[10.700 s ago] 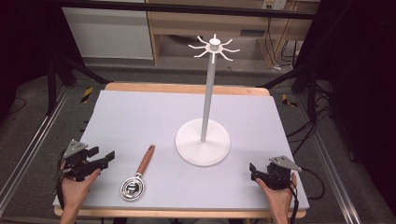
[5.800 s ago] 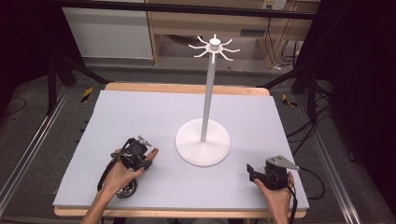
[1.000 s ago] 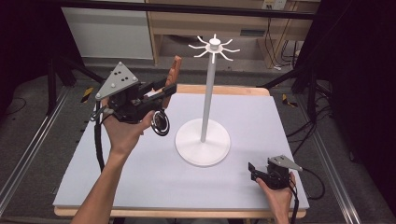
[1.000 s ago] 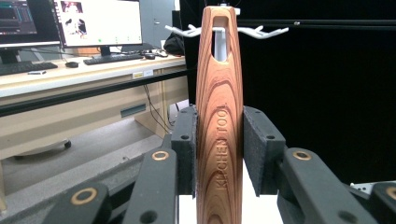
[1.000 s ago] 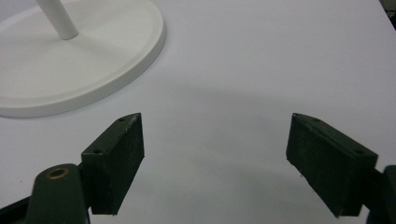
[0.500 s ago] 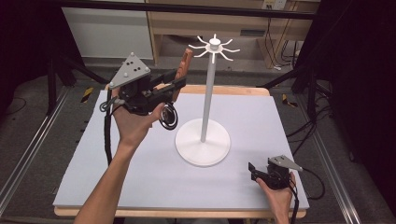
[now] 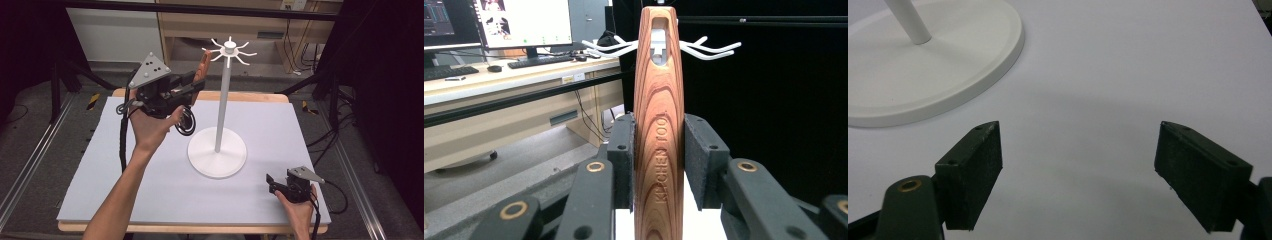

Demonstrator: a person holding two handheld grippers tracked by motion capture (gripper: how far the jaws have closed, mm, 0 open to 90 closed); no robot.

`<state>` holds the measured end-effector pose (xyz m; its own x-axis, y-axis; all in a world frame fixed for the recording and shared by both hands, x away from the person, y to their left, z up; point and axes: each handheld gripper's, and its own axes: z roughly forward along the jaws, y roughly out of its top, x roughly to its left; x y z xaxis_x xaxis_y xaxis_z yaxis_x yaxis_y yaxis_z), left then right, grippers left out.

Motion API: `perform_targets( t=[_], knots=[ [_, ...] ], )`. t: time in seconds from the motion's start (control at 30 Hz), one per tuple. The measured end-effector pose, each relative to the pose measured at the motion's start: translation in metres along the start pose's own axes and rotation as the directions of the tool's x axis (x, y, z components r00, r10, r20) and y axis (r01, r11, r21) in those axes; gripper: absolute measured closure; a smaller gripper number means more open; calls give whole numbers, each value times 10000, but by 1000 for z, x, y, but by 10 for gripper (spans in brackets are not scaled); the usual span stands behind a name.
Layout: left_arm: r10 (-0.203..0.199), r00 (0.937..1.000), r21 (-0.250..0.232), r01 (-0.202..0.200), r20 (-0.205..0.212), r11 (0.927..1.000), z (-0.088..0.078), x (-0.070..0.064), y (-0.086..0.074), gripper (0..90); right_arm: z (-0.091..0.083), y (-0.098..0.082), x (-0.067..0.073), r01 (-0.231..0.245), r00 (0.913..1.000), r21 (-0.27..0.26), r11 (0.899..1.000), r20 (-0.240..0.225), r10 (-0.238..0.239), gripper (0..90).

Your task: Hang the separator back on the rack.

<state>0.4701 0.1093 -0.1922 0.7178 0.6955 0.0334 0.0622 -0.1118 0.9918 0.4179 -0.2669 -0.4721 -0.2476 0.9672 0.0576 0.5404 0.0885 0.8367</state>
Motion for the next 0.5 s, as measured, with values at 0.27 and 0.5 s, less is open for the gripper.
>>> perform_targets(
  t=[0.27,0.5],
  knots=[
    [-35,10000,87,35,7,10000,6,1,-2,672,0,0,0,-5,10000,-3,10000,-10,5,194],
    [-126,9999,177,125,49,9998,15,0,-6,671,0,0,-1,-42,10000,-5,10000,-2,42,194]
  ],
)
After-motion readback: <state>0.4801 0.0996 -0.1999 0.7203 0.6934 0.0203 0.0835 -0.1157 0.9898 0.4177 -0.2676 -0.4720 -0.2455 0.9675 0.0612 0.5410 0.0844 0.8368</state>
